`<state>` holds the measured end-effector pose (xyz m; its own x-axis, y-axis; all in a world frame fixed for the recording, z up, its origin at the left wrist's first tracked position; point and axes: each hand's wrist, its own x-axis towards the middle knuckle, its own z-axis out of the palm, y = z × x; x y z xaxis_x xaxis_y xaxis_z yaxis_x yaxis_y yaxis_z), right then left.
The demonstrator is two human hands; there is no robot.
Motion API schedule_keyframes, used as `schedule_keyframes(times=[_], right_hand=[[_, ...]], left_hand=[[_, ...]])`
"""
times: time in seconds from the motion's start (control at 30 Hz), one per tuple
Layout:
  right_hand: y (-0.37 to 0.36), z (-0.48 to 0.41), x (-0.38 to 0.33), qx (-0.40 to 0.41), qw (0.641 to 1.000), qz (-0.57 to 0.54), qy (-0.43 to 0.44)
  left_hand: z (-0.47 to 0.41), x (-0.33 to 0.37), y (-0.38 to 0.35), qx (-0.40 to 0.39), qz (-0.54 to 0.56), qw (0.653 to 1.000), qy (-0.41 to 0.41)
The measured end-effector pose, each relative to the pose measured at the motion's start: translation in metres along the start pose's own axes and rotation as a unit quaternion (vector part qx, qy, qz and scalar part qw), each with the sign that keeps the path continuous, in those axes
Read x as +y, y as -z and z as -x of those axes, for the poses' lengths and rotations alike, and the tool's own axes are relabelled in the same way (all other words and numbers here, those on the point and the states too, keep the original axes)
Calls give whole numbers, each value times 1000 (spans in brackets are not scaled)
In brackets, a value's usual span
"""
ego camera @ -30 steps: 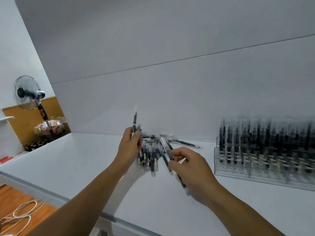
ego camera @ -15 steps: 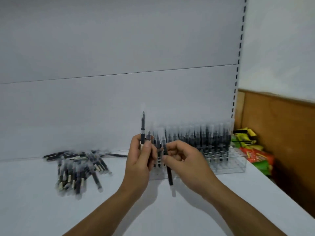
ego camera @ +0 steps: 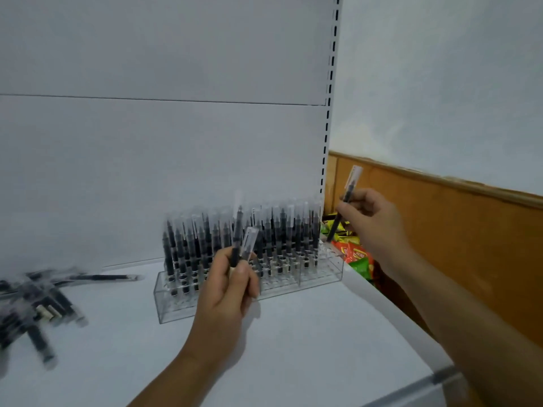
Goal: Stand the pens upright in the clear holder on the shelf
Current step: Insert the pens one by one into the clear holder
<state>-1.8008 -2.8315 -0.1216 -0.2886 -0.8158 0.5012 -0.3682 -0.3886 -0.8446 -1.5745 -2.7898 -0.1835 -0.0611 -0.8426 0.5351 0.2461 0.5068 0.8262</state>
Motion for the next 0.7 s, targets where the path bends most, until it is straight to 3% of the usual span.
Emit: schedule_keyframes(times=[0.43,0.7], right_hand=[[-9,-28,30,-48,984,168,19],[-4,-33,24,-23,988,147,49]], left_hand=[[-3,-2,2,-3,-4,1000,4],[-3,-3,3,-9,-10,1000,9]])
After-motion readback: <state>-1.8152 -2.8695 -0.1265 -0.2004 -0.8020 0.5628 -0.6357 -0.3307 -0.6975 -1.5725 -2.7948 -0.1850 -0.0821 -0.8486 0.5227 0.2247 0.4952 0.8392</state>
